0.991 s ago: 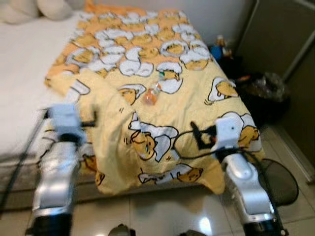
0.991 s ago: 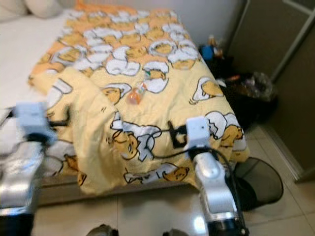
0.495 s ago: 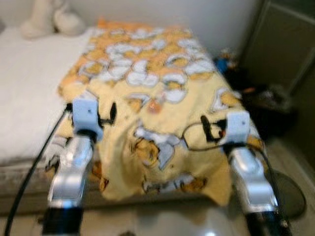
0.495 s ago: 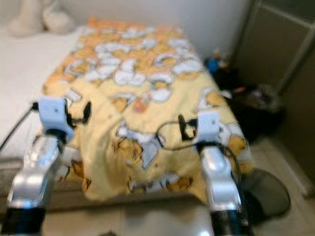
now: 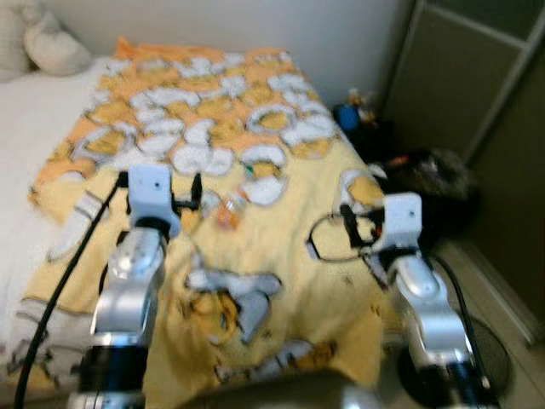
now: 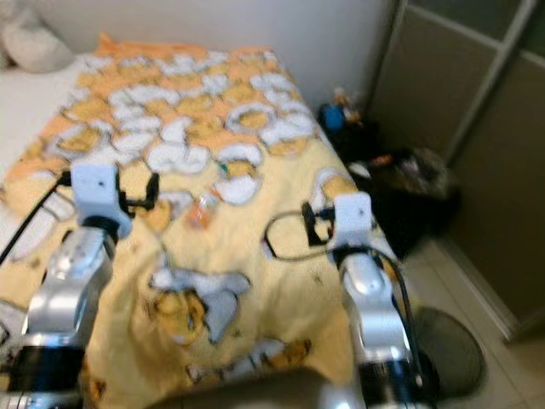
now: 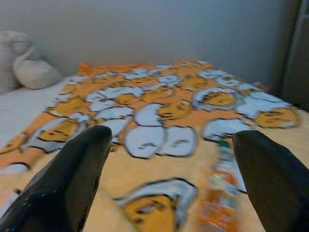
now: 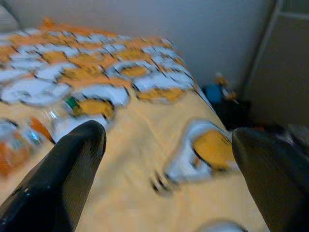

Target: Clean up the room

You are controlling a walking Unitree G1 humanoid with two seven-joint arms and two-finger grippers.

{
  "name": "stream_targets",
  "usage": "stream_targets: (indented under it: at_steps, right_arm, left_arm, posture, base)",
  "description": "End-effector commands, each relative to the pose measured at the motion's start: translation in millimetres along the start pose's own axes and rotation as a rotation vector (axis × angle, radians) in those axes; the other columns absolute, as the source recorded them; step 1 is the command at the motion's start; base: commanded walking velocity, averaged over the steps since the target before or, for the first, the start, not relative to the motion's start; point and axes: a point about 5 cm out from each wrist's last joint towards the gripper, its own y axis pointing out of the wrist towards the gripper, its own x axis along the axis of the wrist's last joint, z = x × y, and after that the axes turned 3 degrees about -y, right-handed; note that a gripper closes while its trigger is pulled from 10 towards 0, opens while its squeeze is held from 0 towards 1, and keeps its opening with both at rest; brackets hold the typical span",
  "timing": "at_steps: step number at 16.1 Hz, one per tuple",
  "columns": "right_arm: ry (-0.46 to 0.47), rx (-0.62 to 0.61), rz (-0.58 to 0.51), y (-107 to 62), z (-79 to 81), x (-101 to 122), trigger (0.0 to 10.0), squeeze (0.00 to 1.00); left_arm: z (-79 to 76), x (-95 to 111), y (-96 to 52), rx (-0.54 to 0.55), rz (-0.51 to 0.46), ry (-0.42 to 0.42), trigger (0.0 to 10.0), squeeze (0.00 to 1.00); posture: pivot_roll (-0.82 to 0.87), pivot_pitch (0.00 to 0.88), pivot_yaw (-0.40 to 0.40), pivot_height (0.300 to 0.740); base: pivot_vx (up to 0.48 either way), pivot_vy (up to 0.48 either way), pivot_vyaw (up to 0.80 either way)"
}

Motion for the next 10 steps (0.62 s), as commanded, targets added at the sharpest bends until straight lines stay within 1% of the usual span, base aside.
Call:
stream_targets:
  at_steps: [1, 6, 7, 8, 9, 10]
  right_arm:
    - [0.000, 0.024, -0.001, 3.2, 5.7, 1, 10.0, 0.00]
    - [0.008, 0.030, 0.006, 6.8, 4.7, 2, 10.0, 0.00]
    - [0.029, 0.029, 0.008, 7.7, 4.5, 2, 10.0, 0.00]
    - [0.055, 0.042, 0.019, 9.4, 5.1, 1, 10.0, 0.00]
    - [0.059, 0.043, 0.026, 11.7, 4.5, 1, 10.0, 0.00]
    - [0.063, 0.032, 0.033, 14.7, 2.5, 1, 10.0, 0.00]
  left_arm:
    - [6.0, -1, 0.8, 0.023, 0.009, 0.002, 10.0, 0.00]
    - [7.0, 0, 1.7, 0.028, 0.007, 0.011, 10.0, 0.00]
    - [9.6, 0, 2.8, 0.046, 0.007, 0.026, 10.0, 0.00]
    - [12.1, 0, 5.0, 0.066, 0.024, 0.043, 10.0, 0.00]
    - [13.3, 0, 7.0, 0.070, 0.031, 0.062, 10.0, 0.00]
    - [14.7, 1, 8.9, 0.068, 0.034, 0.076, 10.0, 0.00]
  posture:
    - [-0.09, 0.000, -0.001, 0.740]
    - [-0.09, 0.000, -0.006, 0.740]
    - [-0.09, 0.000, -0.007, 0.740]
    - [-0.08, 0.000, -0.009, 0.740]
    - [-0.08, 0.001, -0.011, 0.740]
    - [-0.08, 0.003, -0.015, 0.740]
  base:
    - [0.480, 0.000, 0.00]
    - [0.480, 0.000, 0.00]
    - [0.480, 0.000, 0.00]
    - [0.000, 0.000, 0.00]
    - [0.000, 0.000, 0.49]
    - [0.000, 0.000, 0.00]
